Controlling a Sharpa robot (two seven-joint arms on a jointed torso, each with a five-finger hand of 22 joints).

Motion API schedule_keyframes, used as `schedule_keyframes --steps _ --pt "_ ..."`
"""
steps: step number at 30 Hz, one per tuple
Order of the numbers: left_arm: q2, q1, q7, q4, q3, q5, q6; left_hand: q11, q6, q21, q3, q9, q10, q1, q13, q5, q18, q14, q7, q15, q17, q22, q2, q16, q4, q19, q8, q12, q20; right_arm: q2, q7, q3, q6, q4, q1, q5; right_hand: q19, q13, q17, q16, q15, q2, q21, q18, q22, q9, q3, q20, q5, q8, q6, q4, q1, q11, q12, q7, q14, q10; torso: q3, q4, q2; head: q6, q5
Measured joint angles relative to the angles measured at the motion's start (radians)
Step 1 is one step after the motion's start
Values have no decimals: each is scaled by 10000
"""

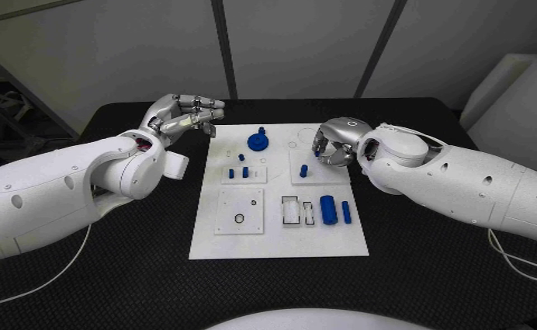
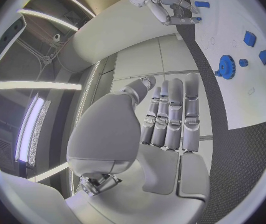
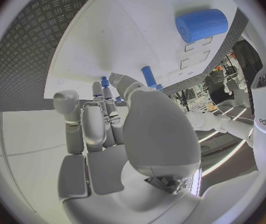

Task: Assemble the parts on the task board

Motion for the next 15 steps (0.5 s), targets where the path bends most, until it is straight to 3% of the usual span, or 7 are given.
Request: schedule_keyframes --steps 5,7,15 --pt "3 -2 115 19 0 172 -5 0 0 -37 -27 0 0 -1 11 0 -1 0 0 0 -13 -15 -1 -50 -28 0 0 39 0 104 0 6 65 -139 -70 -40 19 18 40 89 0 -20 158 -7 148 -2 106 19 0 0 0 -51 33 0 0 0 0 0 1 0 8 -27 -9" --pt "4 -5 146 23 0 221 -7 0 0 -37 -27 1 0 -1 11 0 -2 0 0 0 -34 -22 -1 -50 -28 0 0 39 0 133 1 19 74 -169 -79 -55 109 32 45 112 0 15 280 -160 291 -1 165 31 0 0 0 -72 80 -3 1 0 0 3 1 -1 8 -46 -10" --pt "-5 -5 204 58 0 319 -30 0 0 -78 -54 -9 0 42 21 1 -2 0 0 0 -60 -45 42 -110 -56 1 0 39 0 200 -3 39 85 -230 -89 -105 266 113 119 236 0 169 639 -158 735 68 400 -56 -205 113 231 -233 256 -144 98 -59 0 361 3 -1 9 -79 6"
